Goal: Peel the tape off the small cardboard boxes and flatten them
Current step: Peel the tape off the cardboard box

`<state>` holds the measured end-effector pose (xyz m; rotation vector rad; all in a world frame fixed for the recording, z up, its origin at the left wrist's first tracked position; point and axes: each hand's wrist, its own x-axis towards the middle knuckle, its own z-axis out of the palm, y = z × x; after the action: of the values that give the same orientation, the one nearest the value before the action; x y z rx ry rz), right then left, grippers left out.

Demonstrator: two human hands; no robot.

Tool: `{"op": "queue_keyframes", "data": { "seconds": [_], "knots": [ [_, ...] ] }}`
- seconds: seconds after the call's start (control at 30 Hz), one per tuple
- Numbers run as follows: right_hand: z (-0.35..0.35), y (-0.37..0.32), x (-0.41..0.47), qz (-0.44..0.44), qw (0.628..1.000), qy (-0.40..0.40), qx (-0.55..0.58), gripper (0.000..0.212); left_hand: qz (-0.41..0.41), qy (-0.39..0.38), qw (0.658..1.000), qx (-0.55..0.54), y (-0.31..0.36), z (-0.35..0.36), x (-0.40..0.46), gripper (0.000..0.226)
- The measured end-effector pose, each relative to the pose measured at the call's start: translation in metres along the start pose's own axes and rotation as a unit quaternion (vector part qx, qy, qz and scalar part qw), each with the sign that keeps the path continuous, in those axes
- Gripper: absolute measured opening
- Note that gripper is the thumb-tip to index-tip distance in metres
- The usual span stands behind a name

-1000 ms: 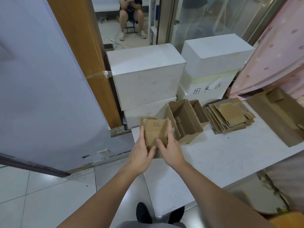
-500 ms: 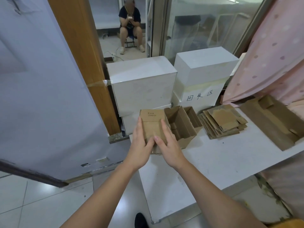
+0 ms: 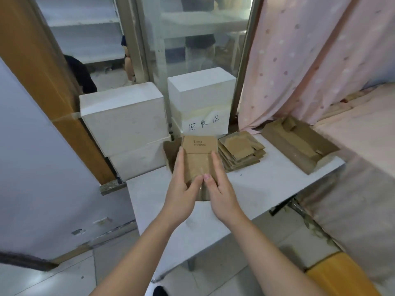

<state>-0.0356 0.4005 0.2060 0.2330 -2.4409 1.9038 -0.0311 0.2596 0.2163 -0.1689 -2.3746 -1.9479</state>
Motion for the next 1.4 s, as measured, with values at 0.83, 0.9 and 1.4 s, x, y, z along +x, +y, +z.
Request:
{"op": "queue_keyframes", "data": {
  "seconds": [0.83, 0.9, 1.4],
  "knots": [
    [-0.243, 0.122, 0.092, 0.079, 0.994, 0.074, 0.013, 0.057, -0.054, -0.048, 0.997, -0.024, -0.002, 0.270, 0.140, 0.073],
    [-0.259, 0.124, 0.118, 0.071, 0.994, 0.075, 0.014, 0.056, -0.042, -0.043, 0.998, -0.027, 0.008, 0.281, 0.168, 0.072],
    [-0.322, 0.144, 0.229, 0.059, 0.995, -0.070, 0.043, 0.058, -0.049, 0.087, 0.994, -0.054, 0.018, 0.330, 0.252, 0.072]
  ]
}}
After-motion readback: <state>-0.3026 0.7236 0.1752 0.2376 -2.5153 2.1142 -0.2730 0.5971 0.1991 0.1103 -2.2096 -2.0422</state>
